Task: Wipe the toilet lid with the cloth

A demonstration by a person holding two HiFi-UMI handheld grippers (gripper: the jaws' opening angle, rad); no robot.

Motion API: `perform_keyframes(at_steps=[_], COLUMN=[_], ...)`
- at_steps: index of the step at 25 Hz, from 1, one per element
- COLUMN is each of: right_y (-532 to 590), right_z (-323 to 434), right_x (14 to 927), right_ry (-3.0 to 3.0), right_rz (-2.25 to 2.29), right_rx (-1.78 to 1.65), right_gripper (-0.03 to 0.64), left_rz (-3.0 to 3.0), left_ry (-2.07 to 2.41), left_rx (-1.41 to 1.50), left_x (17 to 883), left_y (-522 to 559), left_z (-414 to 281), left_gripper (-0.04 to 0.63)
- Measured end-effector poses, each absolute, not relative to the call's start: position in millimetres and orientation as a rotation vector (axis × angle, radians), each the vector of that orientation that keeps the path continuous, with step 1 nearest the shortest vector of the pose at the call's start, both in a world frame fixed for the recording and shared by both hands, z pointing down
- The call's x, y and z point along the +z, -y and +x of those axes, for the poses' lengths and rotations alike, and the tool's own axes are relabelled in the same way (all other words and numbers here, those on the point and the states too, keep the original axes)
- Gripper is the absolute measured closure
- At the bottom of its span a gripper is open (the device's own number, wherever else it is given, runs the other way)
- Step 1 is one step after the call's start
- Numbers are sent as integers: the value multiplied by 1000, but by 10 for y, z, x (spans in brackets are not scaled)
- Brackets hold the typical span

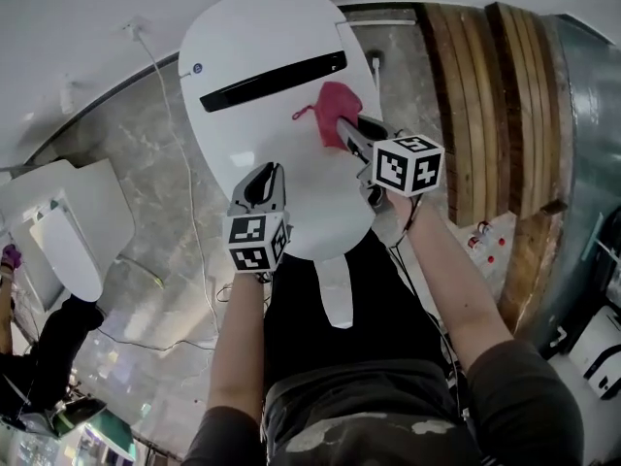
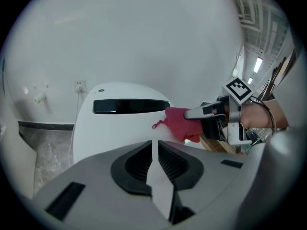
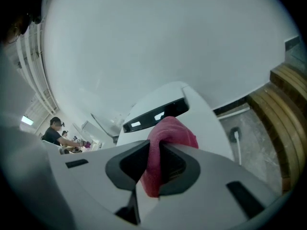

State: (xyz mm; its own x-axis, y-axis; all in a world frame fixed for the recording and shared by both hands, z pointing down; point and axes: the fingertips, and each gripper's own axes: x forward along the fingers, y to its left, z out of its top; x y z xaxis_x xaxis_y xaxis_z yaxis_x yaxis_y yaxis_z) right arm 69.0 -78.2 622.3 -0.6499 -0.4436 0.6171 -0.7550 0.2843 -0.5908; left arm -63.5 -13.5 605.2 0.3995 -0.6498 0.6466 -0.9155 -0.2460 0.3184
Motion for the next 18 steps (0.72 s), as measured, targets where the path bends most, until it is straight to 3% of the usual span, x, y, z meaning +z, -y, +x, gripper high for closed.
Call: perform_keyframes(at_steps=[11, 18], right_y=[9, -82], right_z=[-1340, -1643], right_x=[6360, 6492], right_ry=[2261, 2248], right_rz=[813, 759], right_rx=[1348, 1299], right_gripper=[568, 568], left_rz=[1941, 1922], left_ry=[1356, 1352], left_rx=[534, 535], left_x=[6135, 6270], left_y=[-247, -369], left_z=[-1913, -2136], left_gripper=[549, 549])
